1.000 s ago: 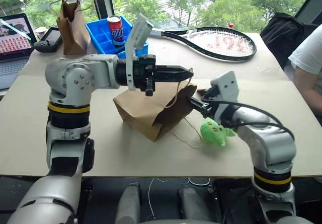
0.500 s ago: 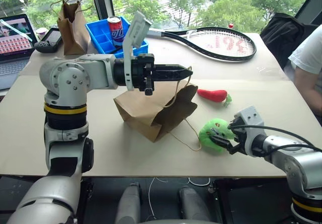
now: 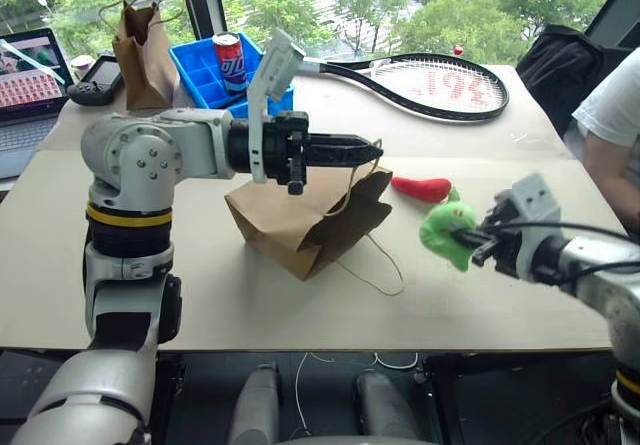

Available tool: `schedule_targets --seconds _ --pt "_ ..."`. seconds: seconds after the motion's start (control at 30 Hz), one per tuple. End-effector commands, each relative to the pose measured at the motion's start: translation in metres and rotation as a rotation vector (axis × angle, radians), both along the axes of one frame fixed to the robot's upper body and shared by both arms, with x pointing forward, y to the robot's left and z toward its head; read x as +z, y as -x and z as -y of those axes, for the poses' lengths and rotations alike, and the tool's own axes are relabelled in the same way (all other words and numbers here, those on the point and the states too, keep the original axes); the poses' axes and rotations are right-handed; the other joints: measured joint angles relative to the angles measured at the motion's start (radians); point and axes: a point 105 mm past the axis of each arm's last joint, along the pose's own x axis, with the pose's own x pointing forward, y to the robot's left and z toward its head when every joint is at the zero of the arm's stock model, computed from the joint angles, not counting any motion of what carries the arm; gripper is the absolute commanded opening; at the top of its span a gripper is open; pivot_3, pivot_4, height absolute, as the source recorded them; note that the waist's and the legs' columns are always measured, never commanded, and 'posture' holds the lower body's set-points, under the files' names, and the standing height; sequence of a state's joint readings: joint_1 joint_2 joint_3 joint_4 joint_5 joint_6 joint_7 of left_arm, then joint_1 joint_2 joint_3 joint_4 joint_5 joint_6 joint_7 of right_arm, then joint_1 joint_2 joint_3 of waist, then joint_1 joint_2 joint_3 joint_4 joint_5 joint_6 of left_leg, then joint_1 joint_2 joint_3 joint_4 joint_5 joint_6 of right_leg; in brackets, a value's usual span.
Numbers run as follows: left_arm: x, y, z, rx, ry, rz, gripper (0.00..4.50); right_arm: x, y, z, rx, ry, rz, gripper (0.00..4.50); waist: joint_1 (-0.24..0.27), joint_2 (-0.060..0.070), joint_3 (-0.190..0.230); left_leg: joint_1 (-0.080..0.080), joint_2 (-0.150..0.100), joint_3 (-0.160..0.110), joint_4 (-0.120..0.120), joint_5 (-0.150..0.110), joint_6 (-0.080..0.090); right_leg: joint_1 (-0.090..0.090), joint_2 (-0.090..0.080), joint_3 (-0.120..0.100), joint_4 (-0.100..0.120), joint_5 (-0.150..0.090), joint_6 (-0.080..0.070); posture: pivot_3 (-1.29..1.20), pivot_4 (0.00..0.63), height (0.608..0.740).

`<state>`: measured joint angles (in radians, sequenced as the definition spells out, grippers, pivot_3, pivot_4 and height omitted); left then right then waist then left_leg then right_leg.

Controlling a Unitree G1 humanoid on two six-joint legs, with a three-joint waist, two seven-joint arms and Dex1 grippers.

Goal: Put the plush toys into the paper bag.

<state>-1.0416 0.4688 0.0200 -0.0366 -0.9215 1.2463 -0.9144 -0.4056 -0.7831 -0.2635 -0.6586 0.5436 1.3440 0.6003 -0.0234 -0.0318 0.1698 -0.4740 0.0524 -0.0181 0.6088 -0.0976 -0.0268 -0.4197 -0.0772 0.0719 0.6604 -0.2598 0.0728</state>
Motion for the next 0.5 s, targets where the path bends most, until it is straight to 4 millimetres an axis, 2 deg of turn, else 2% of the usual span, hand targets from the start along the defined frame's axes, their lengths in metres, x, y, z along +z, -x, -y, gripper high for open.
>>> schedule_targets --seconds 0.03,0.13,0.2,0.33,0.5 --pt "0.012 0.001 0.0 -0.006 0.021 0.057 0.0 -0.001 0.003 -0.033 0.11 0.026 -0.02 0.02 0.002 0.0 0.0 0.0 0.0 0.0 0.0 0.0 0.0 0.0 0.0 0.0 0.0 0.0 -0.001 0.0 0.15 0.731" --pt "0.013 0.001 0.002 -0.012 0.031 0.057 0.0 -0.012 -0.005 -0.061 0.166 0.03 -0.052 0.02 0.003 0.0 0.0 -0.001 0.0 0.0 0.0 0.0 0.0 0.0 0.0 0.0 -0.001 0.001 -0.002 0.0 0.15 0.731" --pt "0.014 0.001 0.003 -0.018 0.036 0.056 0.0 -0.019 -0.01 -0.072 0.183 0.038 -0.064 0.02 0.004 0.0 0.0 -0.002 0.0 0.0 0.001 0.0 0.0 0.0 0.0 0.0 -0.002 0.001 -0.002 0.0 0.15 0.731" --pt "0.013 0.006 0.009 -0.047 0.052 0.032 0.0 -0.019 -0.027 -0.106 0.228 0.041 -0.031 0.02 0.005 0.0 0.0 -0.002 0.0 0.0 0.001 0.0 0.0 0.0 0.0 0.0 -0.002 0.001 -0.002 0.0 0.15 0.731" --pt "0.012 0.01 0.015 -0.062 0.067 0.014 0.0 -0.035 -0.035 -0.143 0.364 0.194 0.034 0.02 0.003 0.0 0.0 -0.002 0.0 0.0 0.0 0.0 0.0 -0.001 0.0 0.0 -0.001 0.001 -0.002 0.0 0.15 0.731"
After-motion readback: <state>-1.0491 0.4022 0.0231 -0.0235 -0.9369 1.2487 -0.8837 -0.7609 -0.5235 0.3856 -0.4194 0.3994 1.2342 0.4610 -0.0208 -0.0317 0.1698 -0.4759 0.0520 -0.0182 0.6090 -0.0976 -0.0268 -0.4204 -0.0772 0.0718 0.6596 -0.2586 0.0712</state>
